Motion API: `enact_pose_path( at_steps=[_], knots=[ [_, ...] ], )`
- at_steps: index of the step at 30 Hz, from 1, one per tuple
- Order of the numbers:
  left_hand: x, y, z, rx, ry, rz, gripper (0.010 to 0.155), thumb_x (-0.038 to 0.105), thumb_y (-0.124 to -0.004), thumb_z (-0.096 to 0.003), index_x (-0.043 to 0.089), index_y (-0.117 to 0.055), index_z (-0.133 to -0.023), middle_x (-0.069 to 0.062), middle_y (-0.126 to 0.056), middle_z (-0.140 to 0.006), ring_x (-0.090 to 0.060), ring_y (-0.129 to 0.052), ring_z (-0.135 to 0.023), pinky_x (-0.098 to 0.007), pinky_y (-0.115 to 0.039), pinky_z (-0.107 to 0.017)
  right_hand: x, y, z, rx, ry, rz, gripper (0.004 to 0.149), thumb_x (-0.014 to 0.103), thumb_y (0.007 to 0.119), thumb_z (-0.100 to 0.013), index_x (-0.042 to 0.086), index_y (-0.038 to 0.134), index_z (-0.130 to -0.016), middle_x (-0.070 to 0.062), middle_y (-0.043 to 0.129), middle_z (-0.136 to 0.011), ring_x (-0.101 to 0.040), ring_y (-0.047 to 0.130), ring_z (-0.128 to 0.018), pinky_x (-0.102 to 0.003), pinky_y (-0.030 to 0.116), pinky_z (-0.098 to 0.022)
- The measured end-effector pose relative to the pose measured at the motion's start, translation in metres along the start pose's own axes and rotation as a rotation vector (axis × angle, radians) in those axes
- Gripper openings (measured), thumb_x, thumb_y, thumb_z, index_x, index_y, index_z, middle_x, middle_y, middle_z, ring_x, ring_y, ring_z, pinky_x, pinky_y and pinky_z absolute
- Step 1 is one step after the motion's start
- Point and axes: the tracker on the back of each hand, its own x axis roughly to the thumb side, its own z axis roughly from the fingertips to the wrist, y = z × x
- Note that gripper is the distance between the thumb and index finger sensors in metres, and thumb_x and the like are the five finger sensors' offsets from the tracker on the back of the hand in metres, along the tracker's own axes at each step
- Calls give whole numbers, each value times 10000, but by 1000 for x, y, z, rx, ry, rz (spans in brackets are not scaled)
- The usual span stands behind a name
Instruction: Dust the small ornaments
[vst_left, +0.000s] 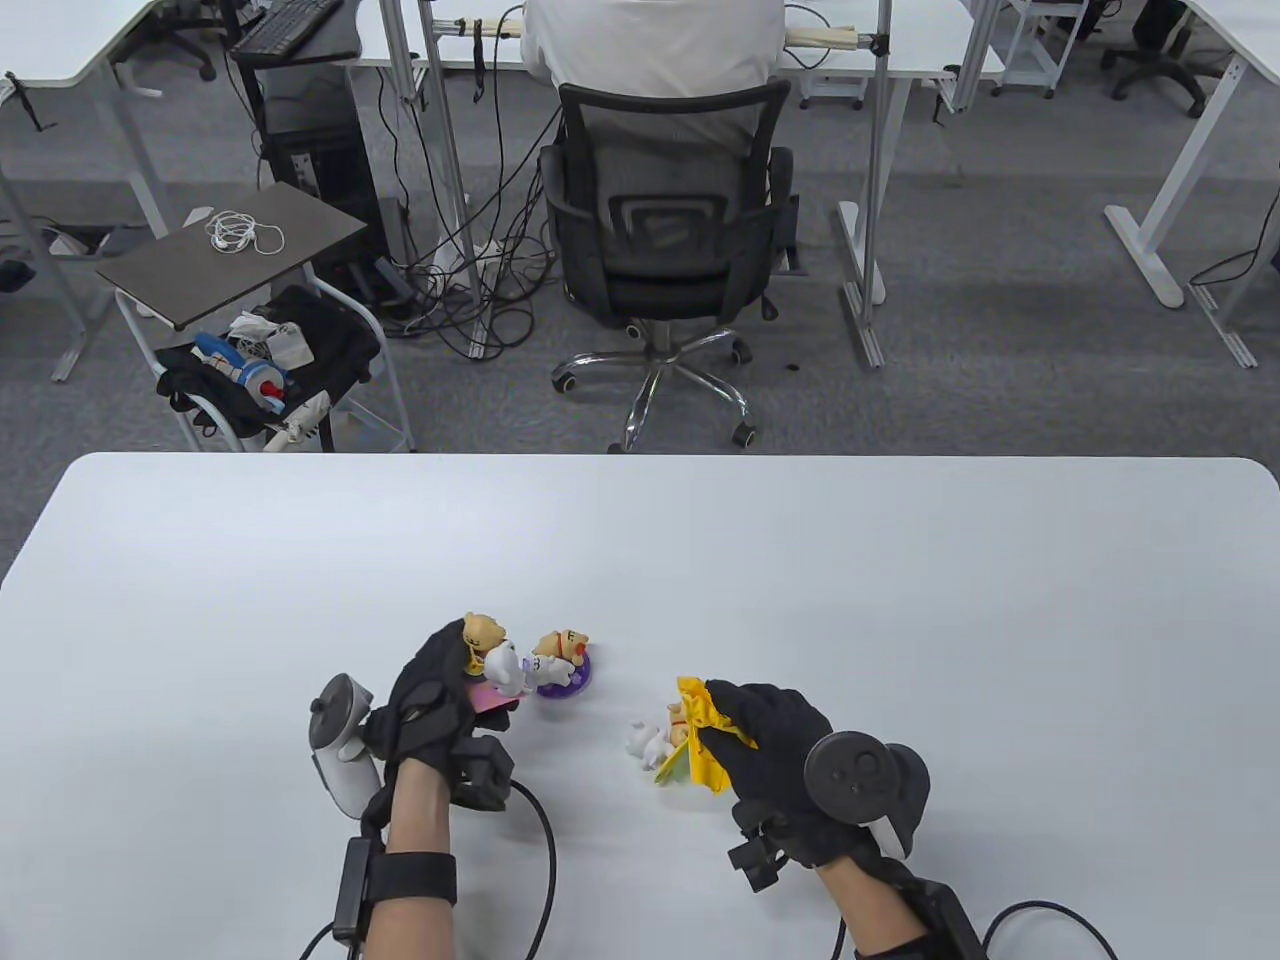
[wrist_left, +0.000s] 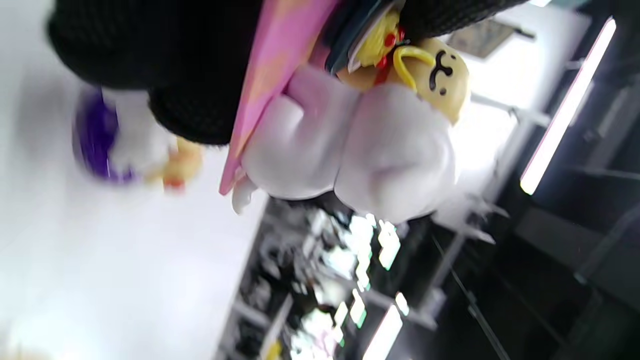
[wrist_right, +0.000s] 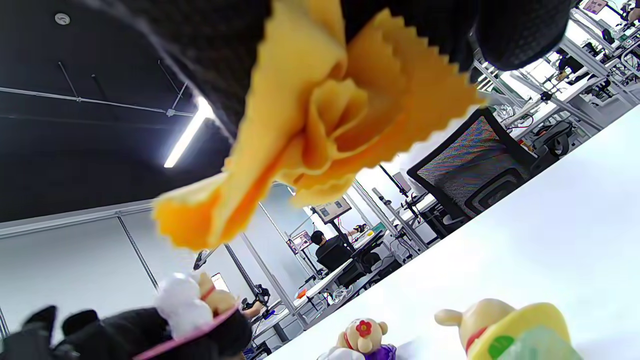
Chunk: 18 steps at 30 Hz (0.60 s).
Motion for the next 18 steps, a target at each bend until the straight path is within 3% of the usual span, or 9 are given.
enact_pose_path(
  at_steps=[4,8,18],
  knots=[
    [-4,35,-7,192,73,-16,488,426,-712,-594,259,-616,-1043,-110,-807,-870,-341,-1027,-578,-363,-956,-346,-2,2,0,13,7,1,463,351,932,-437,212,867,-874,-82,900,-739,-316,906,-644,-591,707,-598],
    [-6,54,-18,238,146,-81,464,325,-786,-567,180,-705,-1000,-183,-871,-820,-372,-1026,-603,-390,-955,-366,-4,5,-1,28,11,9,462,352,932,-436,213,869,-873,-82,902,-739,-317,907,-645,-591,709,-596],
    [3,63,-34,320,196,-324,440,319,-868,-518,141,-819,-917,-170,-979,-785,-386,-1028,-589,-437,-924,-372,-11,10,-2,54,40,14,461,348,933,-437,211,871,-873,-84,902,-742,-320,908,-647,-593,707,-596]
  ],
)
